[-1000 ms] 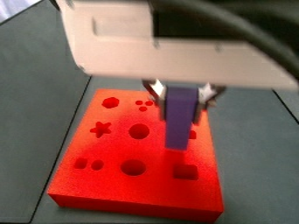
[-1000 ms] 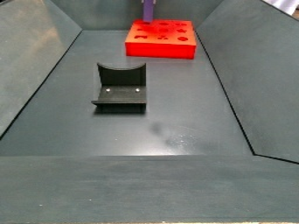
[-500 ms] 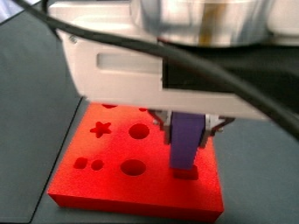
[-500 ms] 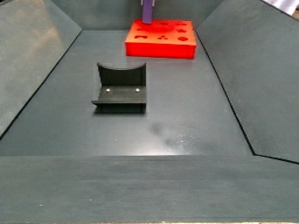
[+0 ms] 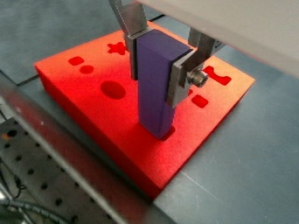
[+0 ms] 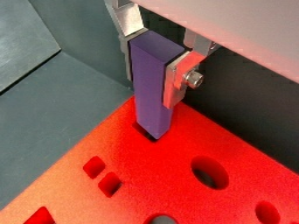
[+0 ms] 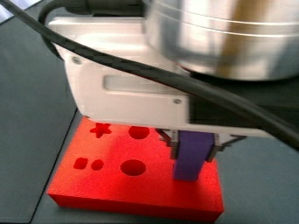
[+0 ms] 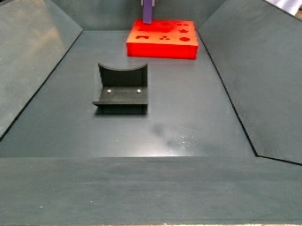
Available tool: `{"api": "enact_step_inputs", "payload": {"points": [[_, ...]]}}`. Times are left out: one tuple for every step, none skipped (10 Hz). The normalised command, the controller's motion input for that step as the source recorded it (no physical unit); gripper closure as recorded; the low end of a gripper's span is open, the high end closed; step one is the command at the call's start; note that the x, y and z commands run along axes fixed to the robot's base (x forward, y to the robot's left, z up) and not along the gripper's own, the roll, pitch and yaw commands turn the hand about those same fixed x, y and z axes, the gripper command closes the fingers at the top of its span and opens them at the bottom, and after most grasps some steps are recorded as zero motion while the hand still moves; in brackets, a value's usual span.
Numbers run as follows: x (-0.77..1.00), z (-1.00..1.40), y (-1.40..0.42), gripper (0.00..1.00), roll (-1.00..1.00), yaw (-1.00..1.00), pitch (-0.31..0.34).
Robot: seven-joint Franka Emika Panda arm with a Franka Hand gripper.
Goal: Pick up the rectangle object. Move up. Move to above the board. Insert the rectangle object.
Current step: Insert the rectangle object.
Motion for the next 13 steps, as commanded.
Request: {"api": "enact_step_inputs", "payload": {"points": [[0.32,-0.4,-0.27,1.0,0.07,0.21,0.249],[0.17,-0.46,-0.02,1.0,0.0,0.11,0.164],[0.07,-0.44,0.0,1.0,-0.03,0.07,0.133],[0.0,-0.42,0.12,1.0,-0.1,0.04,0.094],[0.0,-0.39,0.17,1.0,-0.13,0.09,0.033],[-0.04,-0.37,0.06,1.0,-0.08,0.21,0.016],[0.0,-0.37,0.05,1.0,-0.08,0.2,0.051],[0.0,-0.32,0.14,1.0,-0.11,0.18,0.08],[0.0,-0.27,0.23,1.0,-0.14,0.18,0.096],[0.0,-0.25,0.22,1.0,-0.12,0.15,0.1],[0.0,-0.25,0.19,1.0,-0.11,0.15,0.11],[0.0,-0.26,0.15,1.0,-0.08,0.13,0.119],[0.0,-0.35,0.0,1.0,0.0,0.13,0.076]]}}
